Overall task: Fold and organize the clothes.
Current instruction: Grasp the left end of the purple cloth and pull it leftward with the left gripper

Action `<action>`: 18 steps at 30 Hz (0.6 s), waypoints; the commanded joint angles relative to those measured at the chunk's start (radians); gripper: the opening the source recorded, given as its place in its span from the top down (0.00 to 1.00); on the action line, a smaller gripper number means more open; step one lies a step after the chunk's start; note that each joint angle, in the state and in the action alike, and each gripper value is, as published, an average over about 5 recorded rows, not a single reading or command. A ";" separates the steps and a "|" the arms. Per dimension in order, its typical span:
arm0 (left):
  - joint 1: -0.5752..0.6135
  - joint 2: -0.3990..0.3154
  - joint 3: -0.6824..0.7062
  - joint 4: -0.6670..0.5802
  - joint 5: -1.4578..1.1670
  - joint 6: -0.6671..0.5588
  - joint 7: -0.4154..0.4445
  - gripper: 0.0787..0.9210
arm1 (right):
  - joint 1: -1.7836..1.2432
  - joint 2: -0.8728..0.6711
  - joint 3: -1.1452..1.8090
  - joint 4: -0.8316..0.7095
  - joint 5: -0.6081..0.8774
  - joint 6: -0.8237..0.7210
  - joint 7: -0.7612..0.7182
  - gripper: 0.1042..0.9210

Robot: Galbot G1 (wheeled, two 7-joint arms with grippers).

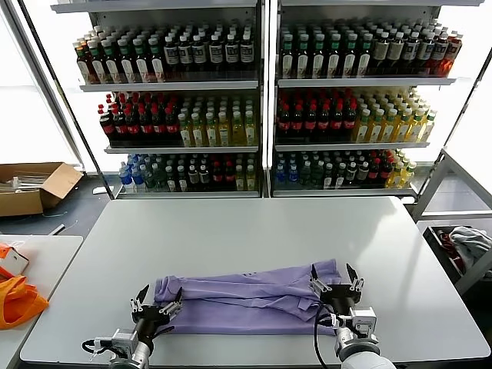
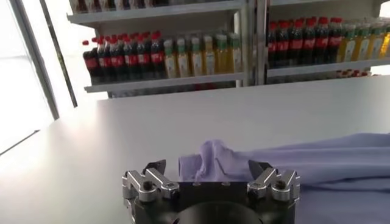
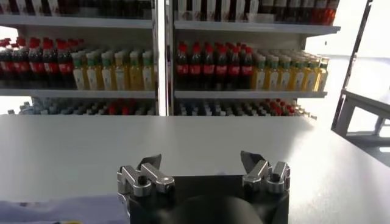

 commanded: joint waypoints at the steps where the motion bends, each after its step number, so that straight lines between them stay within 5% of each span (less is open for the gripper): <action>1: 0.008 -0.021 -0.006 0.025 -0.069 0.013 -0.006 0.13 | -0.005 0.000 0.001 0.024 0.004 0.006 0.001 0.12; 18: 0.018 -0.030 -0.012 0.044 -0.070 -0.026 0.025 0.66 | 0.000 -0.005 0.009 0.045 0.013 0.004 0.009 0.12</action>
